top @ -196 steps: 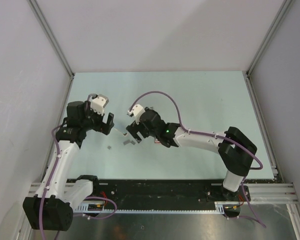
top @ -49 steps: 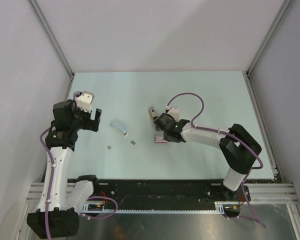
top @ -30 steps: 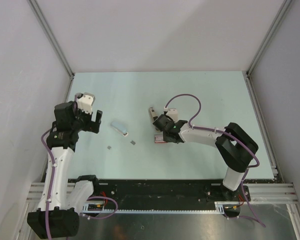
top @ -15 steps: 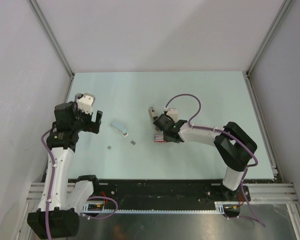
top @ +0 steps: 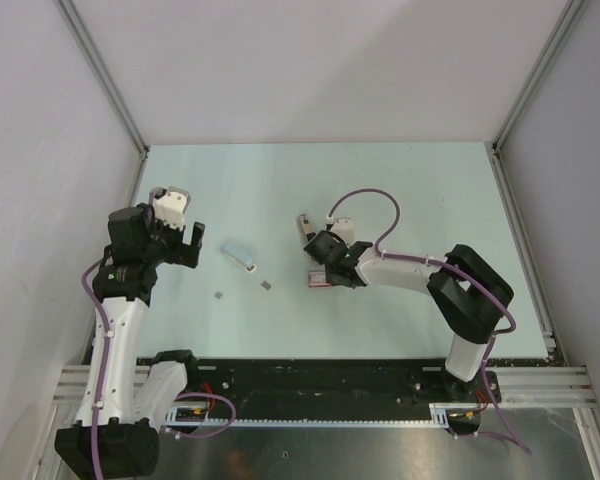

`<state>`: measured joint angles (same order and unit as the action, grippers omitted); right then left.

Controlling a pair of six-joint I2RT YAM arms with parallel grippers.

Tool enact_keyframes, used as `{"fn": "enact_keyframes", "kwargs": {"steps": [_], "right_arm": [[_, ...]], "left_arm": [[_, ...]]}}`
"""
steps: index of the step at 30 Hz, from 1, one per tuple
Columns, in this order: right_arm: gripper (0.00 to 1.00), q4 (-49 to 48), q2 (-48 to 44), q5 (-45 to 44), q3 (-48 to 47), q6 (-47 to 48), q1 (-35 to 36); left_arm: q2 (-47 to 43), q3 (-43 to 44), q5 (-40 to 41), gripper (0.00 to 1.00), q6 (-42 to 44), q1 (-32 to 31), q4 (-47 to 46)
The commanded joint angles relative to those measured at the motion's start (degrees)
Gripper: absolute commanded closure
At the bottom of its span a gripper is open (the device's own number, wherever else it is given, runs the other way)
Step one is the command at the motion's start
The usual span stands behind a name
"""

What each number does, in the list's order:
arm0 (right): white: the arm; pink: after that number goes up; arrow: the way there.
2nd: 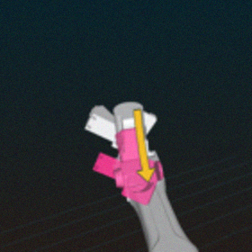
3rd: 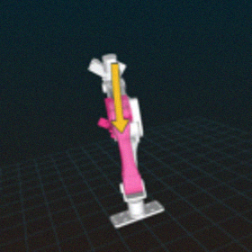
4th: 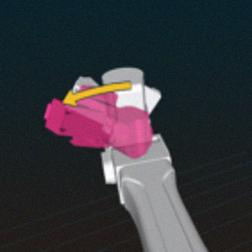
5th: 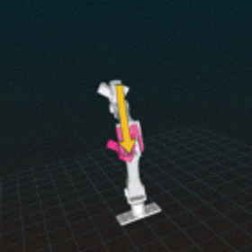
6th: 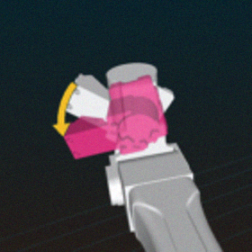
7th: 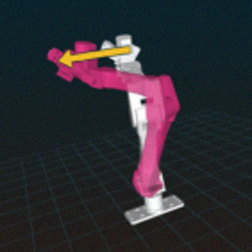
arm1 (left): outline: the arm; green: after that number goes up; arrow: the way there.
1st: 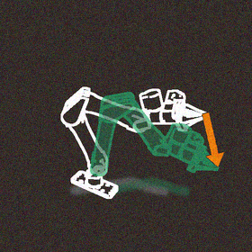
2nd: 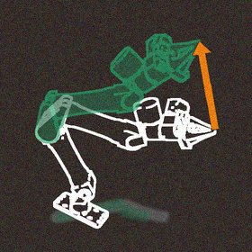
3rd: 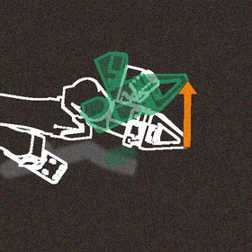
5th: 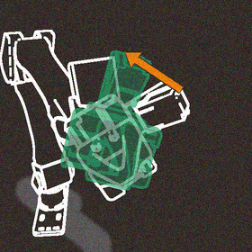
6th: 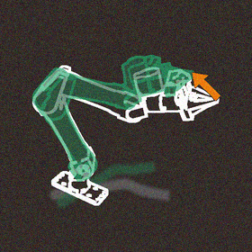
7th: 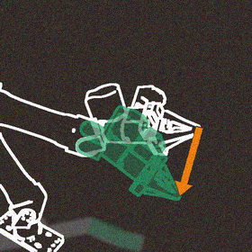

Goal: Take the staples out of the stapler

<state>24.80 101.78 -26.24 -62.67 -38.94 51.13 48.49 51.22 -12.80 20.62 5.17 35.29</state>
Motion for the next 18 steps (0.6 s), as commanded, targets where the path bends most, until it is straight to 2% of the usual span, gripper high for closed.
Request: {"fn": "enact_keyframes", "kwargs": {"steps": [1, 18], "right_arm": [[1.0, 0.7, -0.7, -1.6, -1.0, -0.9, 0.7], [1.0, 1.6, -2.4, -4.4, -0.6, -2.1, 2.7]], "left_arm": [[-1.7, -1.0, -1.2, 0.01, 1.2, 0.5, -0.3], [-2.6, -1.7, -0.8, 0.0, 1.7, 0.5, -0.3]]}}
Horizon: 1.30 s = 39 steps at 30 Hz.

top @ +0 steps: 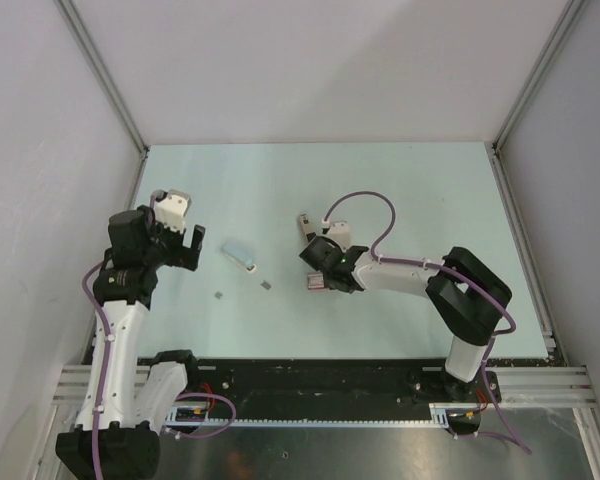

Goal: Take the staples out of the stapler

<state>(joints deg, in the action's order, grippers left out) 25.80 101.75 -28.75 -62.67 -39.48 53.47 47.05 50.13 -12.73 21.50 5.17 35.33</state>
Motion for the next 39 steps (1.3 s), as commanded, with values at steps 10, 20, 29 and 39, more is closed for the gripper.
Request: {"fn": "enact_keyframes", "kwargs": {"steps": [10, 20, 29, 39], "right_arm": [[1.0, -3.0, -6.2, -1.2, 3.4, -1.4, 0.2], [1.0, -4.1, -6.5, 0.7, 4.1, -0.9, 0.0], [1.0, -3.9, -5.3, 3.5, 4.1, -1.2, -1.1], [1.0, -4.0, -4.7, 4.9, 4.1, -1.1, -2.0]], "left_arm": [[-1.0, -0.9, -1.0, 0.01, 0.8, 0.4, -0.4], [-1.1, -1.1, -1.0, 0.0, 0.7, 0.5, -0.4], [-1.2, -1.3, -0.9, 0.01, 0.8, 0.5, -0.4], [-1.1, -1.5, -0.9, 0.01, 1.1, 0.5, -0.4]]}}
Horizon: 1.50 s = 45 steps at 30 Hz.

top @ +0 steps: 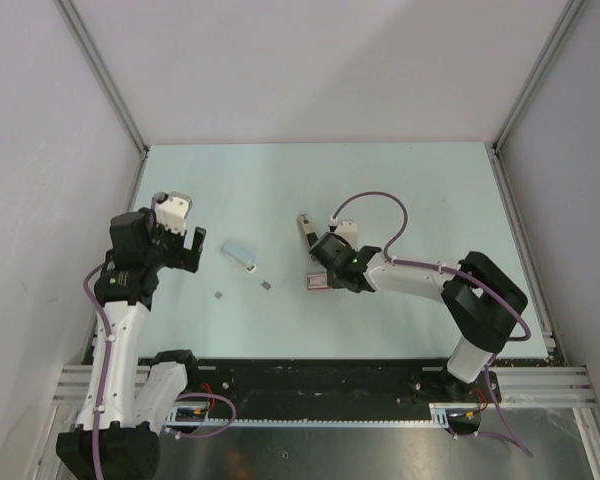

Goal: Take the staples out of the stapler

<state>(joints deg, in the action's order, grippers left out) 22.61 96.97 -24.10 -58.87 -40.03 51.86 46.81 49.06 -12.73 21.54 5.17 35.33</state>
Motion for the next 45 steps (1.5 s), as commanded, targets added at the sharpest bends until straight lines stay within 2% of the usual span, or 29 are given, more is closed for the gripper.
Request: {"fn": "enact_keyframes", "kwargs": {"steps": [1, 24, 45], "right_arm": [[1.0, -0.7, 0.2, 0.2, 0.2, -0.7, -0.4], [1.0, 1.0, 0.5, -3.0, 0.3, 0.0, 2.5], [1.0, 1.1, 1.5, -2.6, 0.3, 0.3, 1.2]], "left_arm": [[-0.9, -0.4, -1.0, 0.01, 1.0, 0.5, -0.4], [-0.7, -0.5, -1.1, 0.01, 1.3, 0.5, -0.4], [-0.4, -0.8, -1.3, 0.0, 1.1, 0.5, -0.4]]}}
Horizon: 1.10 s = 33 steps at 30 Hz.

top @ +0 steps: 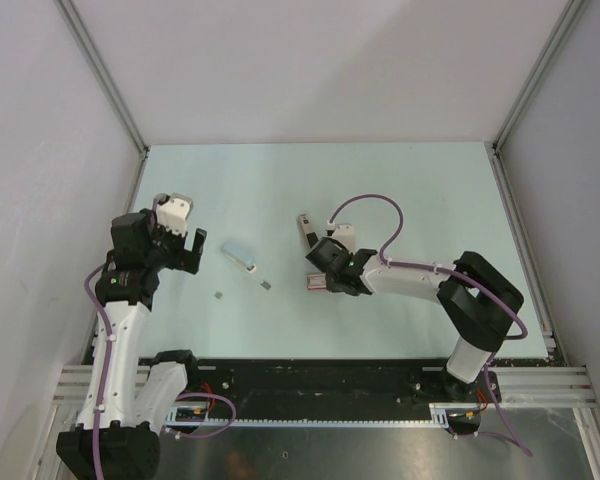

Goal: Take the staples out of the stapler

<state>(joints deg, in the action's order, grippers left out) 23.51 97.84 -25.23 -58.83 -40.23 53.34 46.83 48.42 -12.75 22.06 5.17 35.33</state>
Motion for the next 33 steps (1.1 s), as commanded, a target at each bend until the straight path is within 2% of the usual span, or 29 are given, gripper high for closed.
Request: {"fn": "enact_keyframes", "kwargs": {"steps": [1, 22, 27, 33], "right_arm": [[1.0, 0.2, 0.9, -1.4, 0.3, 0.5, -0.4], [0.99, -2.2, 1.4, 1.0, 0.2, 2.6, -1.6], [0.93, -2.6, 1.5, 1.2, 0.2, 2.8, -2.0], [0.79, -2.8, 1.3, 1.4, 0.1, 3.1, -2.0]], "left_arm": [[-0.4, -0.2, -1.3, 0.01, 0.6, 0.5, -0.4], [-0.4, -0.8, -1.7, 0.01, 0.6, 0.5, -0.4], [-0.3, -1.0, -1.9, 0.0, 0.6, 0.5, -0.4], [-0.3, -1.0, -2.3, 0.01, 0.6, 0.5, -0.4]]}}
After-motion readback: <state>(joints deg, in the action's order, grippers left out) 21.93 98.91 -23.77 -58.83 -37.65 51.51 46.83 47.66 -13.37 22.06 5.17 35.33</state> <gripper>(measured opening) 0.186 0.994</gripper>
